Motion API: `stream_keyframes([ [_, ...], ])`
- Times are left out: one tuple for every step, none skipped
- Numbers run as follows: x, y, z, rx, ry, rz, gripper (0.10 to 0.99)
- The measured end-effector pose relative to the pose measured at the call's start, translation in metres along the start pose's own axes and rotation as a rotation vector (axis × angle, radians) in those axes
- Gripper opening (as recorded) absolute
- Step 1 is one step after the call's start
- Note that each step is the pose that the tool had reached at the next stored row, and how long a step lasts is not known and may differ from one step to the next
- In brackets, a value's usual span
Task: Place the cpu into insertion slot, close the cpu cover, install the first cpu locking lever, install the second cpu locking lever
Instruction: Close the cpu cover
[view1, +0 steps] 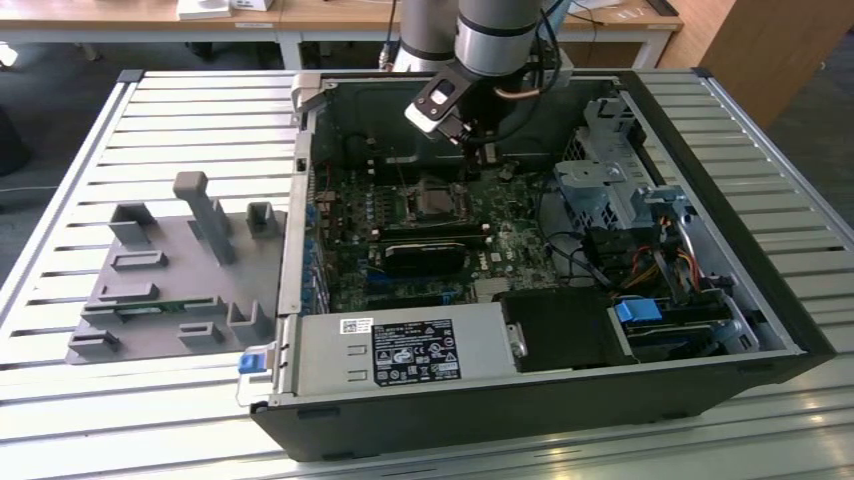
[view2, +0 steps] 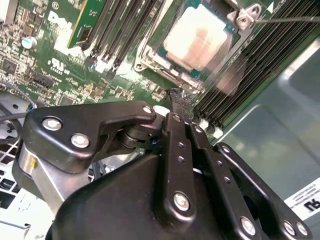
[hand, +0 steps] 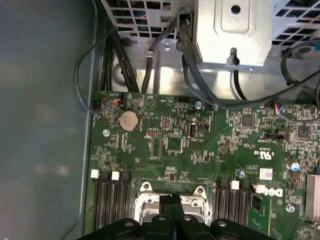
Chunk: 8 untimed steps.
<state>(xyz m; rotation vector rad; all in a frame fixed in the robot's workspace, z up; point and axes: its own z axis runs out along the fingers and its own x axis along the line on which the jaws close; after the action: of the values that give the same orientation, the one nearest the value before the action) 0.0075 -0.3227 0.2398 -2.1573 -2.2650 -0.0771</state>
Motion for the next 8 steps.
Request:
stream_keyframes([
  [0.0000, -0.0011, 0.0001, 0.000, -0.0001, 0.000, 0.106],
  [0.0001, -0.0023, 0.0002, 0.000, 0.0001, 0.000, 0.106],
  [0.0001, -0.0033, 0.0004, 0.000, 0.0001, 0.000, 0.106],
  [0.0002, -0.0044, 0.0006, 0.000, 0.0002, 0.000, 0.106],
  [0.0002, -0.0056, 0.0009, 0.000, 0.0002, 0.000, 0.106],
  [0.0003, -0.0067, 0.0012, 0.000, 0.0001, 0.000, 0.106],
  [0.0003, -0.0077, 0.0014, 0.000, 0.0000, 0.000, 0.106],
  [0.0003, -0.0086, 0.0017, 0.000, -0.0001, 0.000, 0.106],
])
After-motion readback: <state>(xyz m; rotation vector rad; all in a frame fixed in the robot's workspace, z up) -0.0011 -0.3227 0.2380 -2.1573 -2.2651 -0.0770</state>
